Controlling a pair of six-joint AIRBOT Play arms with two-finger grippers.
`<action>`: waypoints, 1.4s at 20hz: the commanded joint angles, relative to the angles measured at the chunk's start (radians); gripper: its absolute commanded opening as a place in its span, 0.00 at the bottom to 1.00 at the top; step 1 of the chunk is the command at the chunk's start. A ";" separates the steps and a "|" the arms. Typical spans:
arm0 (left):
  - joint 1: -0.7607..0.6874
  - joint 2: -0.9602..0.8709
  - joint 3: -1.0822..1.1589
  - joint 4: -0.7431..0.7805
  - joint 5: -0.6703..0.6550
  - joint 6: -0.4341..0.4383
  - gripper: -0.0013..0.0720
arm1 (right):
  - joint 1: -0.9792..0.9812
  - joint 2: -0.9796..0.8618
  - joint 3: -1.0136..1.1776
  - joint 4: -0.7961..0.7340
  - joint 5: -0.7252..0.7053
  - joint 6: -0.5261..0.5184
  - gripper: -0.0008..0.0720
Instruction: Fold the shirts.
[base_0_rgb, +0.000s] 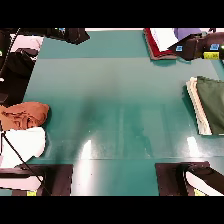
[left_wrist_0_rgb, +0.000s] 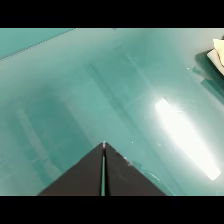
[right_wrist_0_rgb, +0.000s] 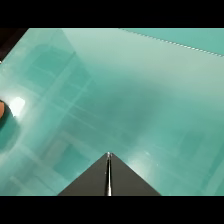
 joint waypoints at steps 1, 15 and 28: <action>0.000 0.000 0.000 0.000 0.000 0.000 0.05 | 0.001 0.000 0.001 0.000 0.000 0.000 0.04; 0.000 0.000 0.000 -0.014 0.097 0.000 0.05 | 0.000 0.000 0.001 0.000 0.008 0.000 0.04; 0.462 0.405 -0.598 0.607 -0.368 -0.070 0.05 | 0.001 0.000 0.001 0.000 0.007 0.000 0.04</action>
